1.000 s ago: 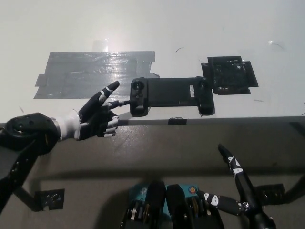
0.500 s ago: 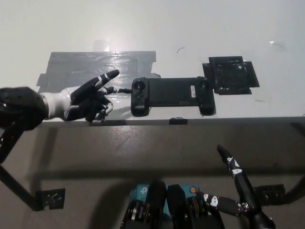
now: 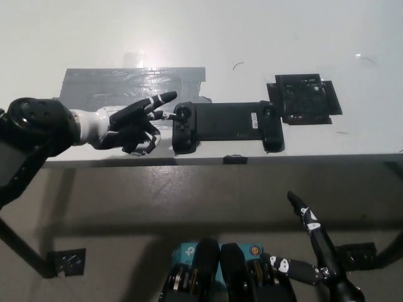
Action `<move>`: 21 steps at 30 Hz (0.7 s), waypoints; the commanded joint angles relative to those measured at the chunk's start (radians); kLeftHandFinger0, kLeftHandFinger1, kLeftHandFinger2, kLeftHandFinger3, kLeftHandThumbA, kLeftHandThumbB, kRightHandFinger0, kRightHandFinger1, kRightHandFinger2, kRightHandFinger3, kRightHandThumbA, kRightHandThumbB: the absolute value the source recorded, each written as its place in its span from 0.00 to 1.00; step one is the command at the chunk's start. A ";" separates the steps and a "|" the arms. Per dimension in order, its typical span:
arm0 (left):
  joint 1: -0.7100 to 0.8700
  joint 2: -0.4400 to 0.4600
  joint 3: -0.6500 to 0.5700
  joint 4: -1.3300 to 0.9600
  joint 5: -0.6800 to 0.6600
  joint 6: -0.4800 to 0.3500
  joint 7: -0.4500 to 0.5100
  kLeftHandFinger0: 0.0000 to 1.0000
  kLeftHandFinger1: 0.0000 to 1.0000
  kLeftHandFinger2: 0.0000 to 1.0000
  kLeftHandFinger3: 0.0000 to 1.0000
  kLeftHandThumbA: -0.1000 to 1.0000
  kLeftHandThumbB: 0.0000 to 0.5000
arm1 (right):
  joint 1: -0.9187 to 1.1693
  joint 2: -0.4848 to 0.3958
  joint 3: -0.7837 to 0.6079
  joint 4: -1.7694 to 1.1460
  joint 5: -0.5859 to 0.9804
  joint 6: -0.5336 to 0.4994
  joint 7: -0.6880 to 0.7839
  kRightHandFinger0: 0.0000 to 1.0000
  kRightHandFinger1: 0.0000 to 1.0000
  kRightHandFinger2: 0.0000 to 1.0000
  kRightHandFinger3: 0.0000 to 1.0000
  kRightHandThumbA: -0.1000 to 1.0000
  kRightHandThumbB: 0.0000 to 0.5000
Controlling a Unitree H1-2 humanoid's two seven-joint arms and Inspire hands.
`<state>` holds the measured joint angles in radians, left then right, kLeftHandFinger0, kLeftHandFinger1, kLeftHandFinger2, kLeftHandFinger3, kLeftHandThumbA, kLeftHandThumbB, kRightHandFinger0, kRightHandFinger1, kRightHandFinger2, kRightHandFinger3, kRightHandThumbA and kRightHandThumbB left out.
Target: A controller is being placed at the center of the desk near the left hand and the robot uses its left hand's index finger to press a button at the left area of the controller
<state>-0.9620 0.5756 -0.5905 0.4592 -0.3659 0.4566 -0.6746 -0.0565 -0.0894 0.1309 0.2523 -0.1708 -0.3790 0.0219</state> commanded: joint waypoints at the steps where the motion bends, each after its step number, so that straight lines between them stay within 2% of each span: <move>1: -0.087 -0.008 0.016 0.029 0.044 0.013 -0.032 0.00 0.00 0.14 1.00 1.00 0.90 | -0.013 -0.004 0.002 -0.027 -0.008 -0.011 0.004 1.00 1.00 1.00 1.00 1.00 0.52; 3: -0.093 -0.015 0.017 0.042 0.049 0.013 -0.030 0.00 0.00 0.12 1.00 1.00 0.94 | -0.014 -0.003 0.001 -0.029 -0.003 -0.012 0.006 1.00 1.00 1.00 1.00 1.00 0.52; 7: -0.096 -0.027 0.026 0.050 0.088 0.013 -0.045 0.00 0.00 0.11 1.00 1.00 0.91 | -0.018 -0.004 0.001 -0.027 -0.005 -0.016 0.005 1.00 1.00 1.00 1.00 1.00 0.51; 11: -0.094 -0.036 0.042 0.067 0.090 0.013 -0.033 0.00 0.00 0.11 1.00 1.00 0.95 | -0.020 -0.004 0.000 -0.029 -0.009 -0.013 0.003 1.00 1.00 1.00 1.00 1.00 0.53; 21: -0.094 -0.039 0.064 0.068 0.115 0.013 -0.056 0.00 0.00 0.12 1.00 1.00 0.97 | -0.023 -0.001 0.001 -0.029 -0.013 -0.015 0.001 1.00 1.00 1.00 1.00 1.00 0.51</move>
<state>-1.0000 0.5251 -0.5536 0.5350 -0.2708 0.4569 -0.6973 -0.0636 -0.0893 0.1309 0.2518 -0.1780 -0.3788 0.0218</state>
